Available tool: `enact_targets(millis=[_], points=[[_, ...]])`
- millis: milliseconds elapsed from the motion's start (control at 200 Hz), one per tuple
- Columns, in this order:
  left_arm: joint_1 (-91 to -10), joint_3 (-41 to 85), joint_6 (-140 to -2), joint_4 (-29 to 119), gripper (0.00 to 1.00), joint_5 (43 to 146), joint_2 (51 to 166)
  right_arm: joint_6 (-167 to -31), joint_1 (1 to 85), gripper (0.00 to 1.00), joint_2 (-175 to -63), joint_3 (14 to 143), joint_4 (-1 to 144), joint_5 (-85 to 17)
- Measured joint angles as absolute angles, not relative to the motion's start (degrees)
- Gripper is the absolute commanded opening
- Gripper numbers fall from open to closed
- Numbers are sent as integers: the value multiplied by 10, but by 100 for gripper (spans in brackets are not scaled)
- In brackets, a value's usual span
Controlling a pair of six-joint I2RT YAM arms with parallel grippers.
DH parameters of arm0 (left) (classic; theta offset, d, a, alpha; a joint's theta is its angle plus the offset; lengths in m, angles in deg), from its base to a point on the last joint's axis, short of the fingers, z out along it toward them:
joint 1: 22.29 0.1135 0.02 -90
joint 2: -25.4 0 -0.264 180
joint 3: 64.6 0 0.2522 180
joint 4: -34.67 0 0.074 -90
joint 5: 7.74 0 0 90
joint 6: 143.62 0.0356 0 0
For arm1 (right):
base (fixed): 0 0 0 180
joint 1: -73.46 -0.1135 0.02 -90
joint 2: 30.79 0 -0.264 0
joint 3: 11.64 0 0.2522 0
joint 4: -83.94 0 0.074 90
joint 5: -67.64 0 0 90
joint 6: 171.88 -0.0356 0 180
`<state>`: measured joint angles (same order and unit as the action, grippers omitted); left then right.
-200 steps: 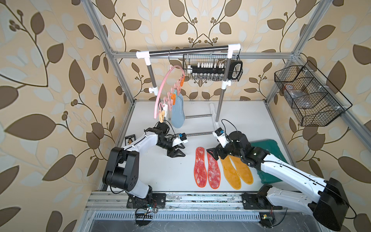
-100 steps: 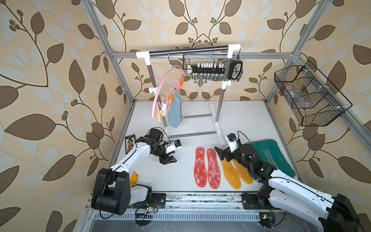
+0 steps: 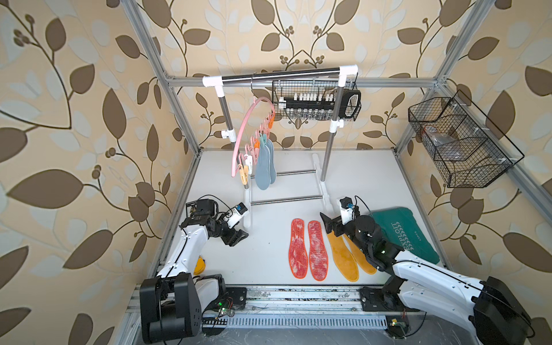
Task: Take the shoe insoles off the hanger
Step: Place the insole at the center of the board, then remove the insole from the hanger.
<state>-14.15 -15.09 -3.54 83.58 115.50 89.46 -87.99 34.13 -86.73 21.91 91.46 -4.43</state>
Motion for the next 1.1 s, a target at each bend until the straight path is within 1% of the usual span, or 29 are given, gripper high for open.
enact_targets(millis=[20, 30, 40, 65, 80, 220, 390, 480, 605, 690, 840, 1100], points=[[-135, -151, -41, 832, 84, 1159, 895, -882, 343, 98, -871, 219, 915, -40], [-131, -151, -43, 829, 90, 1161, 894, -883, 343, 98, -873, 218, 915, -38], [-126, -151, -43, 827, 93, 1164, 894, -884, 344, 98, -875, 218, 915, -36], [-114, -151, -51, 821, 98, 1173, 893, -886, 345, 98, -880, 216, 916, -33], [-106, -151, -56, 816, 99, 1175, 892, -887, 346, 98, -883, 214, 917, -32], [-37, -152, -129, 765, 99, 1205, 884, -900, 349, 98, -909, 206, 911, -34], [3, -152, -183, 726, 99, 1233, 894, -904, 346, 98, -940, 226, 910, -113], [8, -158, -206, 700, 99, 1234, 885, -889, 335, 98, -972, 262, 917, -150], [14, -187, -225, 672, 99, 1234, 840, -863, 318, 98, -1028, 321, 940, -198], [14, -198, -227, 665, 99, 1236, 819, -849, 315, 95, -1073, 363, 962, -241], [14, -199, -224, 664, 99, 1250, 820, -838, 315, 90, -1142, 435, 992, -304], [14, -199, -219, 666, 99, 1264, 821, -838, 309, 88, -1228, 526, 1049, -344]])
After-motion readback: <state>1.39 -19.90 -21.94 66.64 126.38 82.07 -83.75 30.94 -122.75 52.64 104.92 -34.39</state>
